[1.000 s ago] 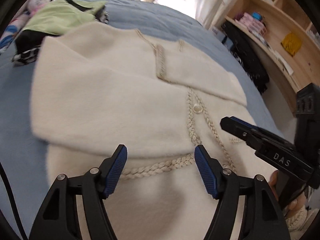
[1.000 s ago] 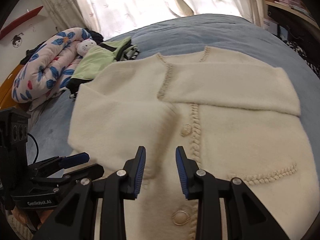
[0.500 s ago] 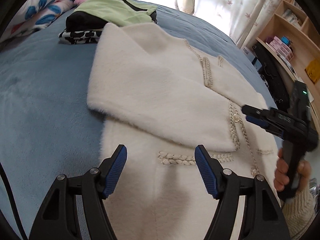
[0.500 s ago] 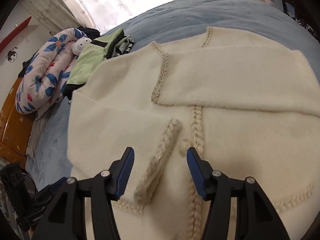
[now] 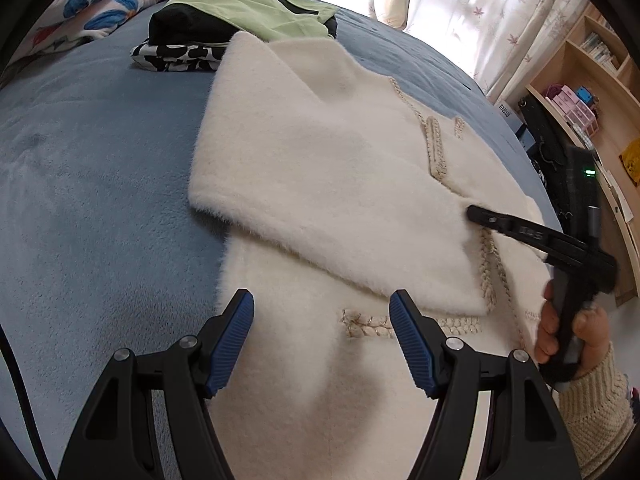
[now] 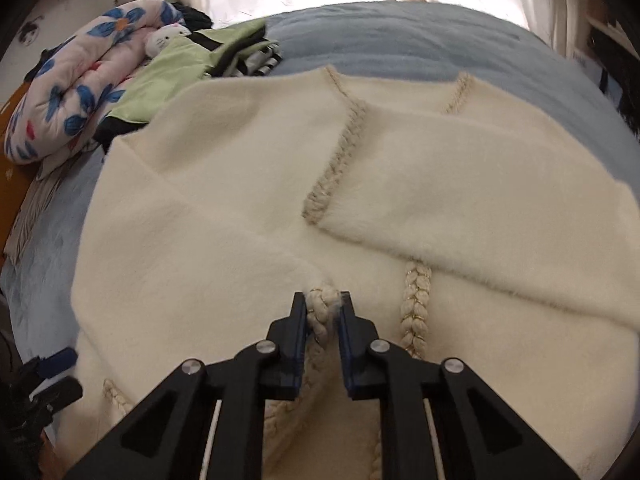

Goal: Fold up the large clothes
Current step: 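Grasp the braided front edge with the right tool and fold the body side inward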

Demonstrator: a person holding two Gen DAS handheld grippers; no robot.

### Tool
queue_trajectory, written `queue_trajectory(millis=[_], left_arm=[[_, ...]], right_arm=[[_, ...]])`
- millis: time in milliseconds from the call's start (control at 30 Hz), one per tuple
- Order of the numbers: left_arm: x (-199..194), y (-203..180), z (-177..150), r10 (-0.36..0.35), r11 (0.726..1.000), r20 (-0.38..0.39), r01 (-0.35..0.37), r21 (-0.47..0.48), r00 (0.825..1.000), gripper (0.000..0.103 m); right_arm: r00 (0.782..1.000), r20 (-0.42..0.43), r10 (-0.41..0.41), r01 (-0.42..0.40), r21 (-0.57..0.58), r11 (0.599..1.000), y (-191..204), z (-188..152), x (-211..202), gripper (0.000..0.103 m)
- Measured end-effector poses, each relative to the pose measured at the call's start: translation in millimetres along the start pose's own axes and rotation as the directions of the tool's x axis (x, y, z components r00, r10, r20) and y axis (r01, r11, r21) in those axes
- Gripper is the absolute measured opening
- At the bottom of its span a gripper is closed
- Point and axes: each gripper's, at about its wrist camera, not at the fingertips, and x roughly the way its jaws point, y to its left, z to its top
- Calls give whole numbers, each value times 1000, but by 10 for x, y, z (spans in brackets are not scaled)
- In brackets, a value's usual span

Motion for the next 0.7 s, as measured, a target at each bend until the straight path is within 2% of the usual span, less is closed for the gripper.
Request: queue_trajectory(millis=[133,267,367,433,567,600,667,700], left_arm=[[-13,-43,34,7,1000,9,-7,1,1000,69],[-38,-99,101,12,1000,20,-12,3,1000,69],[-64,-153,167,12,1000,37,-12,7,999,69],[-67,-193,216,12,1000,44,-13,11,999,69],[-8,-259,328,27,999,52,-29,38,998,69],[23,-266,371,37,998,54,-40,47,998,69],[84,-269,451,61,996,56,-64,61,997,69],[142,-267,535,80,993,55,-84,78,995,69]], right_arm=[[994,90,64,-60,-48,997,85,144,-503,13],[975,211,64,-44,-94,995,107,390,-1025,13],[961,276,19,6,-92,996,12,636,-1234,13],[947,316,-59,87,-74,993,-120,800,-1266,13],[946,283,-157,159,16,987,-552,1108,-933,14],[955,251,-160,158,29,987,-650,1157,-797,15],[975,125,-184,175,81,981,-923,1204,-346,21],[978,63,-199,192,102,976,-1025,1191,-172,22]])
